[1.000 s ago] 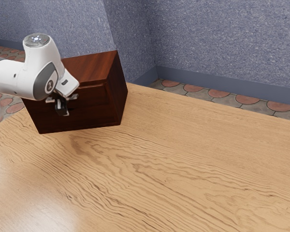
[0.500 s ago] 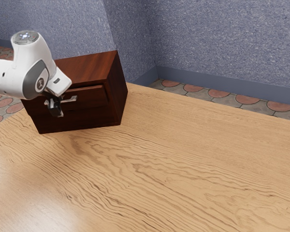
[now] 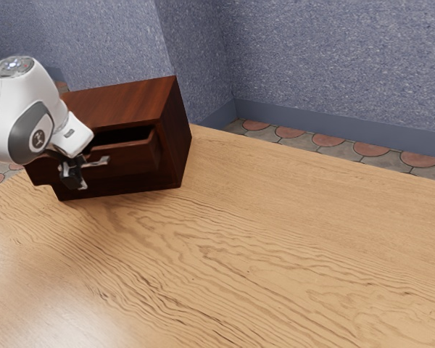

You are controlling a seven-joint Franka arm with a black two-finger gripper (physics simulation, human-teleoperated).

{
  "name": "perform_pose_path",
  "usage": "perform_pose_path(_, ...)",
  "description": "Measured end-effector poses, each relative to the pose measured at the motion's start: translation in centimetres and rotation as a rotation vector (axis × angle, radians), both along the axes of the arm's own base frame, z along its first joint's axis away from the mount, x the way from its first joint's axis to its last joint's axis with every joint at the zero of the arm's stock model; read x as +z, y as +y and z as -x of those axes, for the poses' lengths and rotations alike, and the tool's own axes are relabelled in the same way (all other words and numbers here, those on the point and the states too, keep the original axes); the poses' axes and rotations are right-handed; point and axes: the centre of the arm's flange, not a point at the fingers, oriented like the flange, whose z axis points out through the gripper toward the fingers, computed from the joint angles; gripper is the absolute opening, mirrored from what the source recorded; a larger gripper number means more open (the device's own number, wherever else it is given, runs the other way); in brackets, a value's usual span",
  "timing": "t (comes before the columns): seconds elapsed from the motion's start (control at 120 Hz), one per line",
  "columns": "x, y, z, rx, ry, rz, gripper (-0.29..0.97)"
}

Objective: Pull the drawer handle with one arm to open the drawer

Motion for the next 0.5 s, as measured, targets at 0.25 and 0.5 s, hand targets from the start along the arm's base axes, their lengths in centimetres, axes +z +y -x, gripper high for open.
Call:
perform_pose_path(0.25, -0.1, -1.2, 2.2, -0.015, 0.006, 0.013, 0.44)
perform_pose_path(0.5, 0.3, -4.5, 3.8, -0.073, -0.001, 0.012, 0.39)
